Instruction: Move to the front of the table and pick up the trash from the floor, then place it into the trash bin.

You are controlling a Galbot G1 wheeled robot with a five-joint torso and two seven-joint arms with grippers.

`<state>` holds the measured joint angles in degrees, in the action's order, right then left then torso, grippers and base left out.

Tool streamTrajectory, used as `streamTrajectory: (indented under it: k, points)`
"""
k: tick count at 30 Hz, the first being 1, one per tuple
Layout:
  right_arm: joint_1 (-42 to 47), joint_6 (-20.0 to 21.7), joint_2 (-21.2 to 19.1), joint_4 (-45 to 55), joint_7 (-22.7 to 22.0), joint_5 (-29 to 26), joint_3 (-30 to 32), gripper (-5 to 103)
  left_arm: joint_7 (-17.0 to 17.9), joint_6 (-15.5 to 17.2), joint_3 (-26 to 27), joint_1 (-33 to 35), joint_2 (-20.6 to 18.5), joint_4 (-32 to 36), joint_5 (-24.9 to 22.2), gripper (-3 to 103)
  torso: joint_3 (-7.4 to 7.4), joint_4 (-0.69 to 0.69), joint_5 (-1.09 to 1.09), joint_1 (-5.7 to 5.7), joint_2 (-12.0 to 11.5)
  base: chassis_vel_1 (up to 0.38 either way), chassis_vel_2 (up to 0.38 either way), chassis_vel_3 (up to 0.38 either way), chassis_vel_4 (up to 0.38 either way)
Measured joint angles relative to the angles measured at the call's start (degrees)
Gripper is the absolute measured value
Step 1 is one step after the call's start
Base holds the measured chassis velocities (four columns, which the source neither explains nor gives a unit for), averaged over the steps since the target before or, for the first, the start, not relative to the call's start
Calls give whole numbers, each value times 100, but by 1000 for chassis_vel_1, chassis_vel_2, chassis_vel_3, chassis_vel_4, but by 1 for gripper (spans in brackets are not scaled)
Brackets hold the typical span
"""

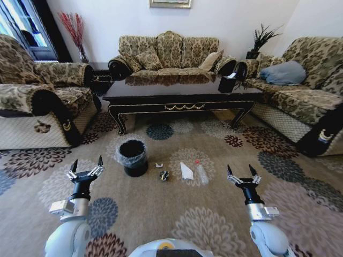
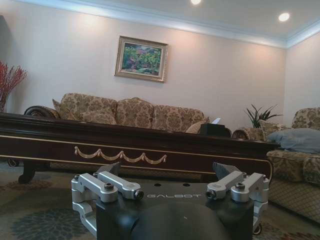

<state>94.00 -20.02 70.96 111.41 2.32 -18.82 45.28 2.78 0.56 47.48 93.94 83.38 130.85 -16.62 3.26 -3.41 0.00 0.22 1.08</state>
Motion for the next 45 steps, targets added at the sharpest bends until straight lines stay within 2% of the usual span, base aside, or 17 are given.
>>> streamTrajectory:
  k: [16, 24, 25, 26, 27, 30, 31, 34, 35, 37, 38, 39, 40, 43, 45]
  points:
    - [50, -26, 28, 36, -20, 26, 23, 100, -6, -24, 5, -57, -80, -49, -37, 100, 1, -1, -1, 1, 0, -212, 218, 209, -210]
    - [-14, -178, 41, -56, -21, 10, -72, 100, 40, 25, -16, -109, -115, -62, -35, 100, -2, -1, 1, 0, 0, -57, 64, 59, -64]
    - [-24, -179, 37, -65, -24, 10, -81, 100, 93, 114, -26, -130, -126, -65, -80, 100, -2, -1, 1, 0, 0, 0, 0, 0, 0]
    - [-40, -182, 33, -79, -28, 11, -96, 100, 266, 410, -49, -167, -151, -50, -306, 100, -2, -1, 0, 0, 0, 0, 0, 0, 0]
    - [-40, -182, 33, -79, -28, 11, -96, 100, 266, 410, -49, -167, -151, -50, -306, 100, -2, -1, 0, 0, 0, 0, 0, 0, 0]
    - [-76, -224, 14, -94, -21, 28, -144, 100, 984, 1476, -55, -372, -319, 26, -1153, 100, -2, 0, 1, 0, 0, 0, 0, 0, 0]
    - [-76, -224, 14, -94, -21, 28, -144, 100, 984, 1476, -55, -372, -319, 26, -1153, 100, -2, 0, 1, 0, 0, 0, 0, 0, 0]
    - [-135, -172, -5, -105, -26, 159, -214, 100, 1467, 2768, -71, -639, -630, -67, -1772, 100, -1, 0, -1, 0, 0, 0, 0, 0, 0]
    - [-135, -172, -5, -105, -26, 159, -214, 100, 1467, 2768, -71, -639, -630, -67, -1772, 100, -1, 0, -1, 0, 0, 0, 0, 0, 0]
    - [-198, -99, -7, -123, -174, 410, -287, 100, 1708, 3380, -187, -819, -815, -219, -2132, 100, -1, -1, -1, 0, 0, 0, 0, 0, 0]
    - [-211, -52, -4, -124, -246, 485, -329, 100, 1771, 3511, -275, -878, -875, -300, -2209, 100, -1, 0, -1, 0, 0, 0, 0, 0, 0]
    - [-211, -52, -4, -124, -246, 485, -329, 100, 1771, 3511, -275, -878, -875, -300, -2209, 100, -1, 0, -1, 0, 0, 0, 0, 0, 0]
    - [-215, 37, 8, -124, -362, 547, -409, 100, 1784, 3587, -486, -947, -956, -462, -2130, 100, -1, -1, 0, 0, 0, 0, 0, 0, 0]
    - [-219, 105, 40, -159, -453, 647, -496, 100, 1642, 3465, -952, -1030, -993, -784, -1596, 100, -1, -1, 0, 0, 0, 0, 0, 0, 0]
    - [-220, 107, 48, -173, -459, 667, -516, 100, 1628, 3402, -1068, -1066, -982, -885, -1489, 100, -1, -1, 0, 0, 0, 0, 0, 0, 0]
